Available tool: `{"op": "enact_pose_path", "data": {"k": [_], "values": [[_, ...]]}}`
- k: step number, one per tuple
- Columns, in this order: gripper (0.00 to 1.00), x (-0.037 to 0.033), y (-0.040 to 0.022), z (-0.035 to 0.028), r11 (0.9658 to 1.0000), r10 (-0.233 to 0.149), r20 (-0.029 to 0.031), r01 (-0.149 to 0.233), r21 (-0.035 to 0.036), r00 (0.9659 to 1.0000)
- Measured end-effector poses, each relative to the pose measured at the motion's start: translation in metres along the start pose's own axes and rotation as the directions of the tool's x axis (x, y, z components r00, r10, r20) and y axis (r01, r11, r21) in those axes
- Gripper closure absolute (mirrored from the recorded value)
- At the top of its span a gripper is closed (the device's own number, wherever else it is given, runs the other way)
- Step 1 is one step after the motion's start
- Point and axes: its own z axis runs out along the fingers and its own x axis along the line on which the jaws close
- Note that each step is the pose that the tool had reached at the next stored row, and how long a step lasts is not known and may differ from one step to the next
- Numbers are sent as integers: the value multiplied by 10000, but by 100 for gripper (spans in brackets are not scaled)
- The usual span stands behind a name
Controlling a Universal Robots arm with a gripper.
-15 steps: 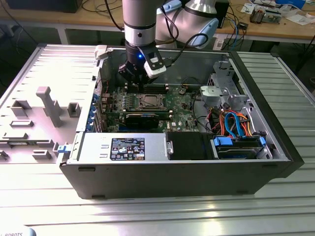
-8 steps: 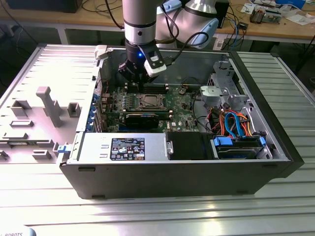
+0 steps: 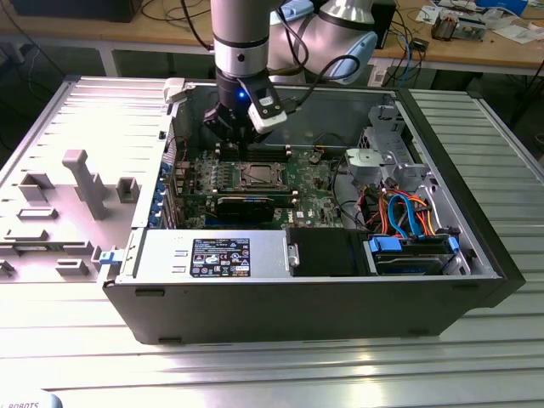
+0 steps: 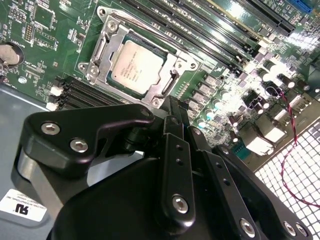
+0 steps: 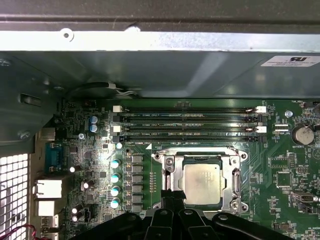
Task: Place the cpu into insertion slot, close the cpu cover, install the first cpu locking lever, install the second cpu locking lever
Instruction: 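Install the first cpu locking lever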
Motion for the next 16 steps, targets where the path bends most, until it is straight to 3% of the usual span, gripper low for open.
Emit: {"op": "enact_pose_path", "data": {"k": [10,16], "values": [[89,122,0,-1,10000,-8,0,8,0,10000],[89,137,0,-1,9971,-757,-33,757,-15,9971]]}}
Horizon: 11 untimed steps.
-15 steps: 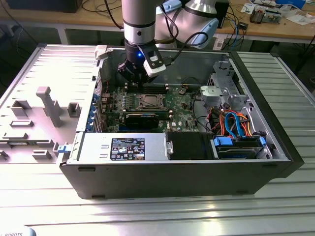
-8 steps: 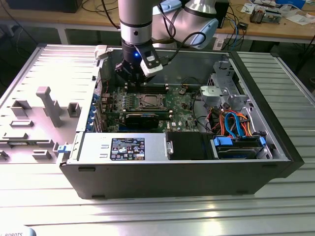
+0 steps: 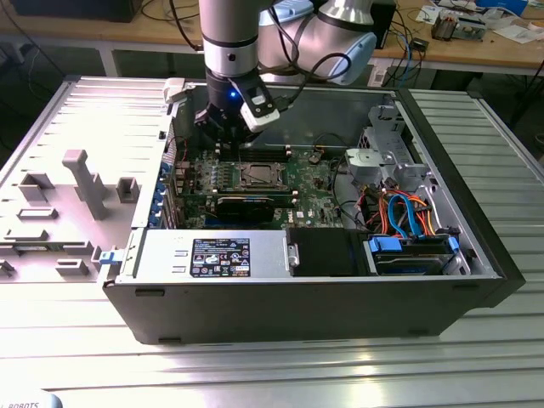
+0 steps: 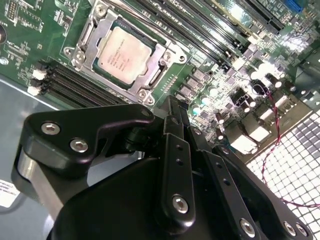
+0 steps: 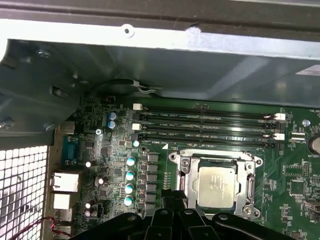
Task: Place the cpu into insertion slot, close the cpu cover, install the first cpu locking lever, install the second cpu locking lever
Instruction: 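Install the first cpu locking lever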
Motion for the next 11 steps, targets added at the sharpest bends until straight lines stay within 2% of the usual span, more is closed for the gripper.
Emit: {"op": "enact_pose_path", "data": {"k": [3,11], "values": [[89,34,9,-1,10000,0,-3,0,2,10000],[89,61,120,4,10000,-15,-2,15,0,10000]]}}
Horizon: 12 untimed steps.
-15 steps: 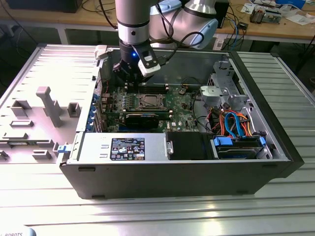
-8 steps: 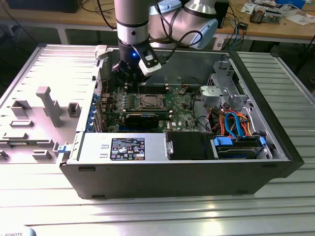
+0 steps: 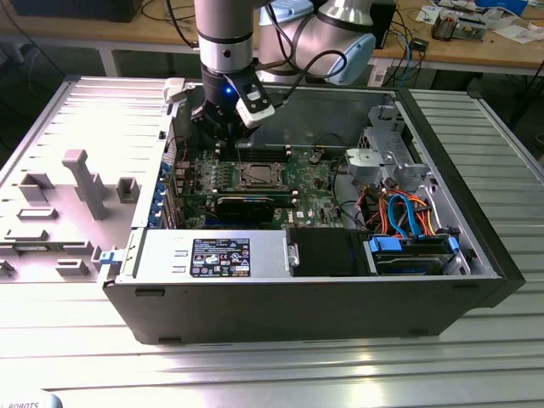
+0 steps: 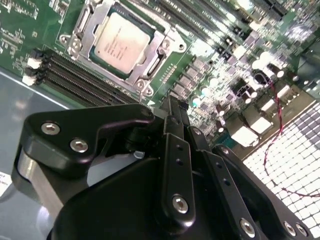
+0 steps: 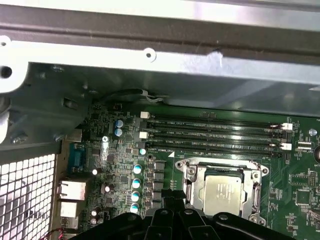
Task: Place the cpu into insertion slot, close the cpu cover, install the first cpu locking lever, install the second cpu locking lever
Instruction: 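Install the first cpu locking lever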
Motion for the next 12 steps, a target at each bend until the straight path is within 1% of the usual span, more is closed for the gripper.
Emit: {"op": "enact_pose_path", "data": {"k": [3,6,10,11,12], "values": [[89,3,38,-2,10000,-7,2,7,0,10000],[89,11,58,-27,10000,-15,74,15,6,10000],[89,23,80,-63,10000,-25,213,25,16,9998],[89,26,82,-63,10000,-26,230,26,15,9997],[89,35,85,-63,10000,-25,229,25,12,9997]]}}
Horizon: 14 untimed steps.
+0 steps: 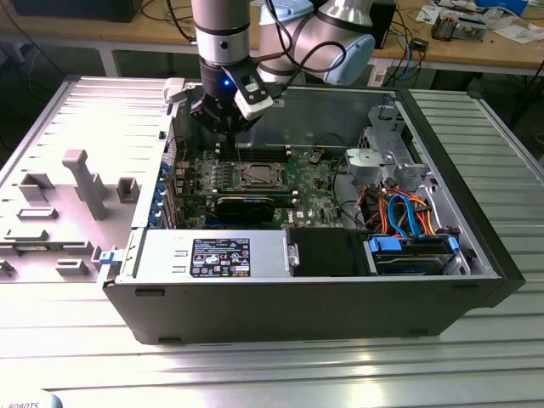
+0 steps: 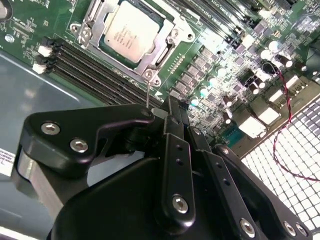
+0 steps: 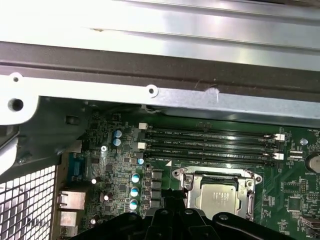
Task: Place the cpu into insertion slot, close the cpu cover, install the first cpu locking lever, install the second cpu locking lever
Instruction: 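Install the first cpu locking lever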
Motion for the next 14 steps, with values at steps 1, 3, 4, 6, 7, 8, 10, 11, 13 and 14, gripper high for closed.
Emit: {"op": "enact_pose_path", "data": {"k": [1,3,4,6,7,8,10,11,13,14], "values": [[89,14,8,0,10000,0,-1,0,1,10000],[89,16,31,1,10000,0,0,0,0,10000],[89,15,42,2,10000,0,0,0,0,10000],[89,14,59,3,10000,0,0,0,0,10000],[89,13,75,3,10000,0,0,0,0,10000],[89,12,79,3,10000,0,-1,0,0,10000],[89,12,80,4,10000,-2,0,2,-1,10000],[89,12,81,4,10000,0,0,0,-1,10000],[89,12,81,4,10000,-1,0,1,-1,10000],[89,12,81,4,10000,0,0,0,-1,10000]]}}
